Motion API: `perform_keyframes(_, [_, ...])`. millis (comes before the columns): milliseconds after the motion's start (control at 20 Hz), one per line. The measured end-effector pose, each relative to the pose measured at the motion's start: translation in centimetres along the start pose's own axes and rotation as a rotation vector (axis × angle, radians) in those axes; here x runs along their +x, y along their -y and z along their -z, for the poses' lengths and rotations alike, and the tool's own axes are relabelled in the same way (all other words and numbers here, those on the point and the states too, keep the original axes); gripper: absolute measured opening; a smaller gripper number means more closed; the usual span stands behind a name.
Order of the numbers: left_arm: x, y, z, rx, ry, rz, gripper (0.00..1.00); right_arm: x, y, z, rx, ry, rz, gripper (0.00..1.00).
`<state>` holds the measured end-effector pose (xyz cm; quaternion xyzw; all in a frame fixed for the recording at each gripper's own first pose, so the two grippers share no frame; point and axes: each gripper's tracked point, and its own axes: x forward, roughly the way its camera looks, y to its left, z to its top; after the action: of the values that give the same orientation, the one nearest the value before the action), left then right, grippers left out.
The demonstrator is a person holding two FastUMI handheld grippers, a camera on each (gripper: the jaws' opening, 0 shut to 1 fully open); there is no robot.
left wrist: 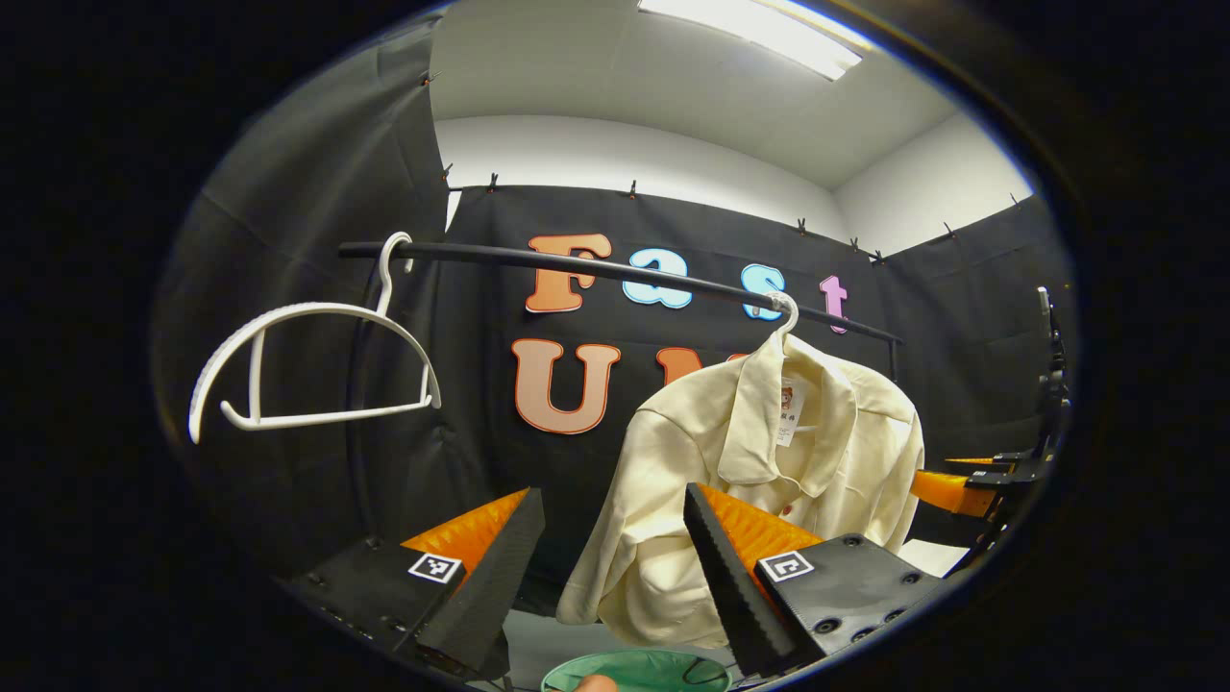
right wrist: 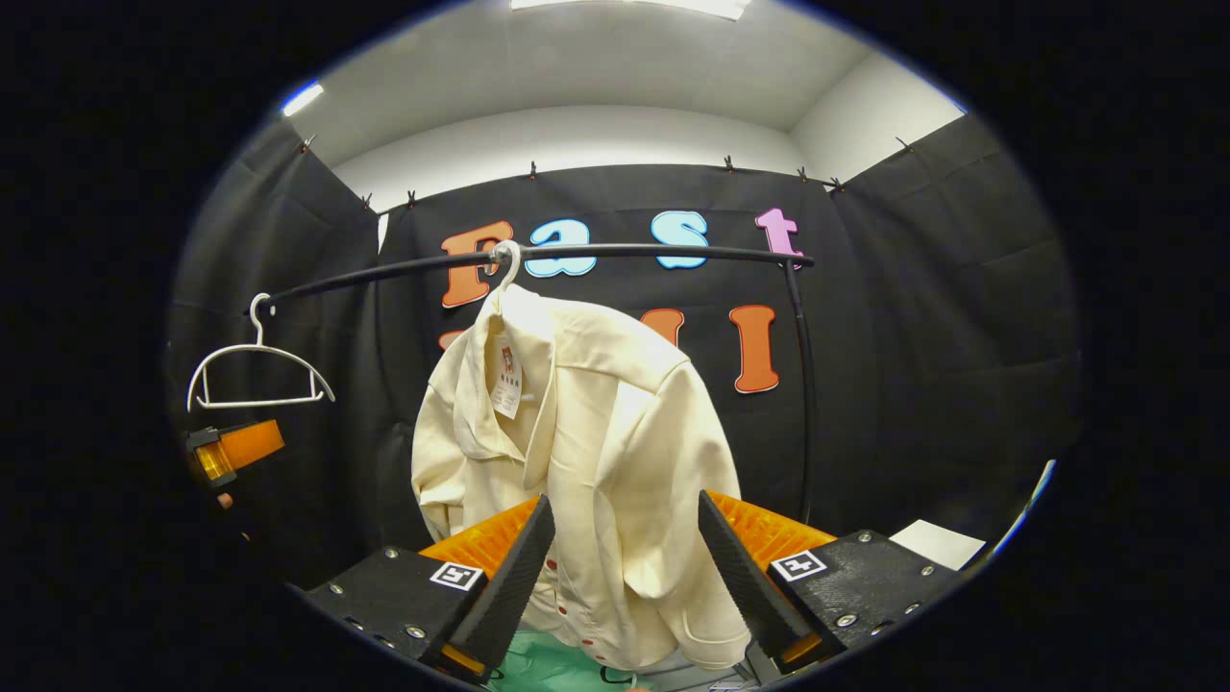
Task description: Grasp the clothes on the hanger with both hands and then place them into the laundry hamper below.
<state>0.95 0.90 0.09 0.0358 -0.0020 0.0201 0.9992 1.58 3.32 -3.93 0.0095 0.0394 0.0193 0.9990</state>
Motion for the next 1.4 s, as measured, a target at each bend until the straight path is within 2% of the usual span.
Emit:
perform_keyframes(50, [0.1,-0.2,0.2,0.0,-0.003,-0.003,0.96,0.4,-0.4,0.6,-0.004,-0.014,-0.005,0.93])
perform_keyframes(250, [0.2,-0.6,0.8,0.011,-0.014,-0.014,0.97,2.3,-1.7,1.9,0.001,-0.019,-0.009,0.93])
perform_keyframes(300, [0.2,-0.5,1.0,0.013,-0.017,-0.013,1.0,2.8,-1.7,2.3,-0.004,-0.021,-0.004,0.93])
perform_keyframes(550, [0.6,-0.5,1.2,0.014,-0.024,-0.015,1.0,5.4,-3.1,5.1,0.001,-0.057,-0.007,0.93])
perform_keyframes(650, [0.7,-0.5,1.5,0.018,-0.029,-0.017,0.96,6.0,-3.5,5.7,-0.006,-0.064,0.0,0.93])
perform_keyframes(750, [0.7,-0.3,1.8,0.018,-0.039,-0.013,1.0,6.9,-4.2,6.7,-0.019,-0.078,0.001,0.93])
perform_keyframes(950, [0.6,-0.3,1.9,0.018,-0.041,-0.018,1.0,8.7,-4.5,7.4,-0.042,-0.077,0.029,0.93])
perform_keyframes(1100, [0.4,0.1,2.2,0.001,-0.047,-0.021,1.0,10.0,-4.3,8.0,0.003,-0.086,0.043,0.94])
perform_keyframes(1150, [0.3,0.4,2.2,-0.005,-0.048,-0.017,0.96,10.5,-3.9,8.3,0.025,-0.092,0.055,0.94])
perform_keyframes(1250, [0.1,0.8,2.1,-0.001,-0.048,-0.013,1.0,11.4,-3.1,9.1,0.057,-0.109,0.076,0.91])
perform_keyframes(1350, [0.4,1.4,2.2,0.011,-0.047,-0.012,0.96,12.0,-2.8,9.5,0.069,-0.112,0.075,0.83])
perform_keyframes(1400, [0.4,1.7,2.2,0.017,-0.049,-0.009,0.97,12.1,-2.8,9.5,0.064,-0.106,0.075,0.75])
